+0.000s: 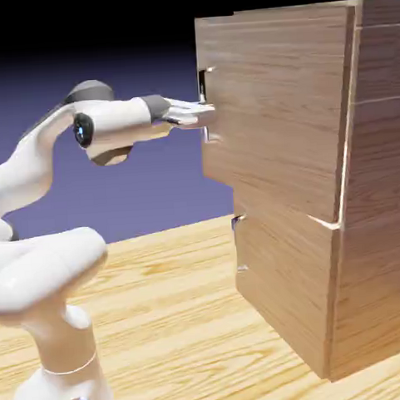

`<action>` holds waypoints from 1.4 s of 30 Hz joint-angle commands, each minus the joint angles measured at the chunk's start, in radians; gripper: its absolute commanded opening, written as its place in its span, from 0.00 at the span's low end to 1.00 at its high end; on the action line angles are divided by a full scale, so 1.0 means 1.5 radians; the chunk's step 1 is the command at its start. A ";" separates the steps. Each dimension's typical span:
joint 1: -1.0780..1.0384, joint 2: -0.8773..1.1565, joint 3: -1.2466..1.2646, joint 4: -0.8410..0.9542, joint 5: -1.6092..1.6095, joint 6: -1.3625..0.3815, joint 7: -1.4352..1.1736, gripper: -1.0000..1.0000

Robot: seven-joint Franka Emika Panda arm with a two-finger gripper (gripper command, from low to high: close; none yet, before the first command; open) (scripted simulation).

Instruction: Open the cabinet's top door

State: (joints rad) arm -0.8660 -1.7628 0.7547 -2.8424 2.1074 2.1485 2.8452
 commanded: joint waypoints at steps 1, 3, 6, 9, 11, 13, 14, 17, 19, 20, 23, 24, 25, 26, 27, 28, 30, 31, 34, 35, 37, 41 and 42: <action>0.011 0.000 -0.024 -0.015 -0.011 -0.021 -0.014 0.00; 0.026 0.000 -0.072 -0.041 -0.040 -0.060 -0.038 0.00; 0.033 0.000 -0.145 -0.069 -0.085 -0.120 -0.066 0.00; 0.017 0.000 -0.217 -0.090 -0.130 -0.192 -0.088 0.00; -0.011 0.000 -0.261 -0.099 -0.153 -0.249 -0.099 0.00; -0.048 -0.001 -0.293 -0.105 -0.166 -0.307 -0.106 0.00; -0.067 0.002 -0.309 -0.106 -0.173 -0.336 -0.110 0.00; -0.129 0.011 -0.349 -0.110 -0.185 -0.423 -0.122 0.00; -0.177 0.006 -0.355 -0.113 -0.174 -0.475 -0.117 0.00; -0.201 0.008 -0.360 -0.113 -0.171 -0.503 -0.118 0.00; -0.225 0.068 -0.419 -0.103 -0.226 -0.571 -0.164 0.00; -0.226 0.092 -0.439 -0.098 -0.248 -0.589 -0.182 0.00; -0.228 0.116 -0.458 -0.092 -0.270 -0.607 -0.200 0.00; -0.228 0.140 -0.475 -0.085 -0.291 -0.623 -0.217 0.00; -0.227 0.164 -0.492 -0.078 -0.312 -0.638 -0.234 0.00; -0.226 0.189 -0.507 -0.070 -0.333 -0.652 -0.251 0.00; -0.222 0.237 -0.536 -0.052 -0.372 -0.679 -0.284 0.00; -0.219 0.261 -0.550 -0.043 -0.392 -0.692 -0.300 0.00; -0.206 0.334 -0.587 -0.011 -0.448 -0.728 -0.347 0.00; -0.200 0.358 -0.599 0.001 -0.466 -0.739 -0.362 0.00; -0.187 0.406 -0.622 0.026 -0.502 -0.761 -0.392 0.00; -0.155 0.503 -0.665 0.082 -0.569 -0.805 -0.450 0.00; -0.146 0.527 -0.676 0.098 -0.586 -0.816 -0.463 0.00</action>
State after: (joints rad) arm -1.0854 -0.9724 -0.2592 -2.6953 1.2294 0.9252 2.1501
